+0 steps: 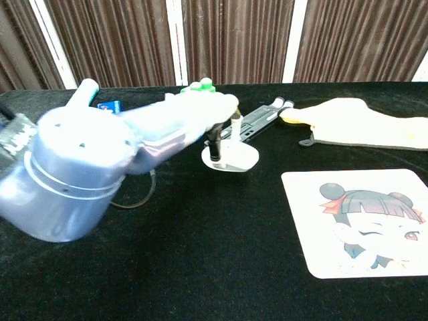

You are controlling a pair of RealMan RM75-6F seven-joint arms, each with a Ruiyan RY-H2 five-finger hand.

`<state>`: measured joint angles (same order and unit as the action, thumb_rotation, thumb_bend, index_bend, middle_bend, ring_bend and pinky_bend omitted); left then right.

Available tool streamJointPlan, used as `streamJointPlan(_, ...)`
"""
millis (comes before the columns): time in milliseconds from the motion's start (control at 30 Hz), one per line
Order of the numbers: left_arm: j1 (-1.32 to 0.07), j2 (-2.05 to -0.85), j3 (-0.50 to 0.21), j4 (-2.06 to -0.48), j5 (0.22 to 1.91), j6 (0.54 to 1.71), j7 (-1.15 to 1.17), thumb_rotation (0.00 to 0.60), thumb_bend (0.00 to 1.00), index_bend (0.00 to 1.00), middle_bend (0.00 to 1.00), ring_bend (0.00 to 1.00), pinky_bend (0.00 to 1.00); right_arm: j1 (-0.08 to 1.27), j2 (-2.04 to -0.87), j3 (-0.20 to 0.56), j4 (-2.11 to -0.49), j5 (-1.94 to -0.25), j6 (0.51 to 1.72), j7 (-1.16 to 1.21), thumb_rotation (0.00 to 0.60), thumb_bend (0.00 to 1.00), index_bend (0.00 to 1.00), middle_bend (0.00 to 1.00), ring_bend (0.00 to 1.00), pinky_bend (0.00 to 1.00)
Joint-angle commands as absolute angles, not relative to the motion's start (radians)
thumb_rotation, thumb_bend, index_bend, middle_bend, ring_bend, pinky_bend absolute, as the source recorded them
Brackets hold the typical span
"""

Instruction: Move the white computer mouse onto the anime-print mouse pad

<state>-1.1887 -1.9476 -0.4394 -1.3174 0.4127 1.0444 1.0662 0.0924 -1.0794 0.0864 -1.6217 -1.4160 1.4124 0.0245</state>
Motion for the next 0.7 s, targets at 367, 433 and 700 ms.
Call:
streamJointPlan(367,-1.267,-2.041,-0.449,-1.215,0.370,1.023,1.035,0.600,0.29,0.48,0.00,0.00,0.00,0.096,-1.086,0.085,-1.616,-1.418,1.407,0.018,0.600,0.06,0.12,0.00,0.00,0.00)
streamJointPlan(433,-1.272,-2.046,-0.447,-1.210,0.364,1.024,1.036,0.600,0.29,0.46,0.00,0.00,0.00,0.095,-1.085,0.084,-1.617,-1.422,1.410,0.018,0.600,0.06,0.12,0.00,0.00,0.00)
streamJointPlan(700,-1.276,-2.049,-0.436,-1.206,0.341,1.023,1.039,0.600,0.26,0.04,0.00,0.00,0.00,0.096,-1.085,0.081,-1.619,-1.421,1.406,0.007,0.600,0.06,0.12,0.00,0.00,0.00)
